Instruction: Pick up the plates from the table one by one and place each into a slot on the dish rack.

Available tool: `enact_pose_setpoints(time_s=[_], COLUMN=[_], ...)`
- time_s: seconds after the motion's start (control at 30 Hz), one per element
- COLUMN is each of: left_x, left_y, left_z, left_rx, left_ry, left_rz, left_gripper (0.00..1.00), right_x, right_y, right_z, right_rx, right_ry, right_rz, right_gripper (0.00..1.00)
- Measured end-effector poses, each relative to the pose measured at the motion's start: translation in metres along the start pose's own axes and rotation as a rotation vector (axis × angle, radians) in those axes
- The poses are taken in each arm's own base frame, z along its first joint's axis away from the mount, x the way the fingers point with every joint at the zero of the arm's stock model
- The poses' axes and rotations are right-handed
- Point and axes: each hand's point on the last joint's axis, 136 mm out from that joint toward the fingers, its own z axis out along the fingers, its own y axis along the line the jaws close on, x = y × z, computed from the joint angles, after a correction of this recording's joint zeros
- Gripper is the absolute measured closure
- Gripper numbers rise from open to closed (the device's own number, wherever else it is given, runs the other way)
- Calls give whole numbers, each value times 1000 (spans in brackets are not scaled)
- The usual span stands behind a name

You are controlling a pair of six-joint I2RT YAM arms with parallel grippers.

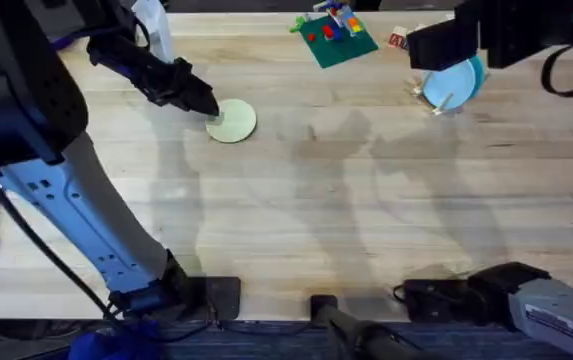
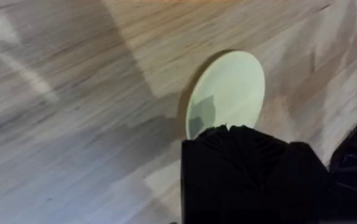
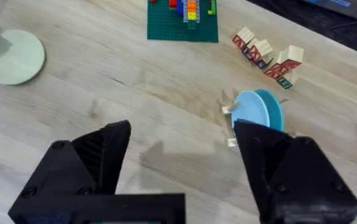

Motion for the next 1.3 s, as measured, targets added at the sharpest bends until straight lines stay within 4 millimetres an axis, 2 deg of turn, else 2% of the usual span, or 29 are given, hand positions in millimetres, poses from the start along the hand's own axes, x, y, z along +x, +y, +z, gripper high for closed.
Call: enact_pose_setpoints(time_s=[0.2,0.63,1.0,1.2,1.3], left_x=[3,-10,-14,-14,-14], left_y=[13,7,5,5,5], left_z=[18,35,38,38,38], left_rx=[28,265,305,305,305], left_ry=[25,-50,-69,-69,-69], left_rz=[-31,-126,-146,-146,-146], left_gripper=[959,958,958,958,958], right_x=[0,0,0,1,2], right_y=[0,0,0,1,9], right_z=[0,0,0,3,11], right_rx=[0,0,0,-6,-48], right_ry=[0,-1,-1,8,26], right_rz=[0,0,8,83,133], right_gripper=[7,7,7,7,7])
